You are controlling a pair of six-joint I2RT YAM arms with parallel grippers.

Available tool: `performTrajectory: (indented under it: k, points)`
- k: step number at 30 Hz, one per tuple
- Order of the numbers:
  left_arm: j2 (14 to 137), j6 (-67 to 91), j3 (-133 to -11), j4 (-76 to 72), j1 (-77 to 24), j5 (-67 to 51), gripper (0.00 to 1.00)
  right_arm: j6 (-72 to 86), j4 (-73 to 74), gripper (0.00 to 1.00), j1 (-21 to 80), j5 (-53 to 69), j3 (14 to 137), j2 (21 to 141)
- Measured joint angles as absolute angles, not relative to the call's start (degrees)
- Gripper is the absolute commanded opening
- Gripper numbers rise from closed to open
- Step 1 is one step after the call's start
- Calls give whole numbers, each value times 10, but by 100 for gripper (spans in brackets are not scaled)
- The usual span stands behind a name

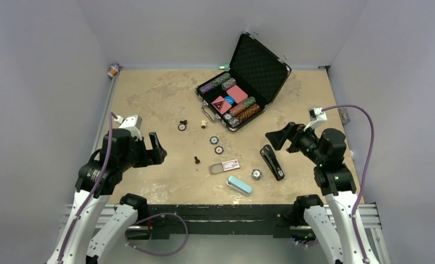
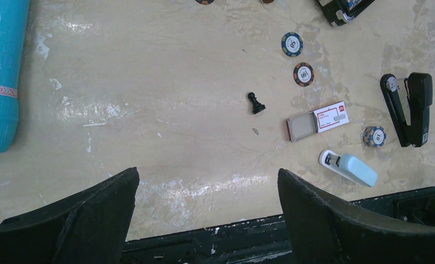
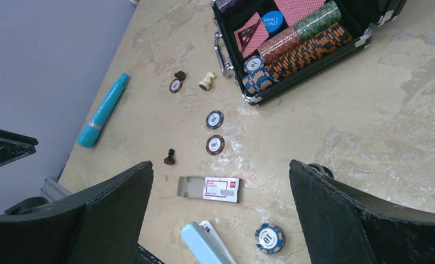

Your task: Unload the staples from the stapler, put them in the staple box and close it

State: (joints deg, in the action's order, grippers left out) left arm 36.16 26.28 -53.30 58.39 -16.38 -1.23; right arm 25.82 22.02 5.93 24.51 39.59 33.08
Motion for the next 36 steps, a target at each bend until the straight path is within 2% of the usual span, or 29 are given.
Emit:
performTrajectory:
  k: [8, 18, 36]
  points:
    - [361, 263, -533, 584, -164, -12, 100, 277, 209, 99, 59, 238, 372, 301]
    - [361, 259, -533, 584, -158, -13, 100, 315, 215, 99, 92, 225, 352, 343]
    - [363, 259, -533, 584, -155, -12, 100, 448, 218, 99, 542, -40, 355, 441]
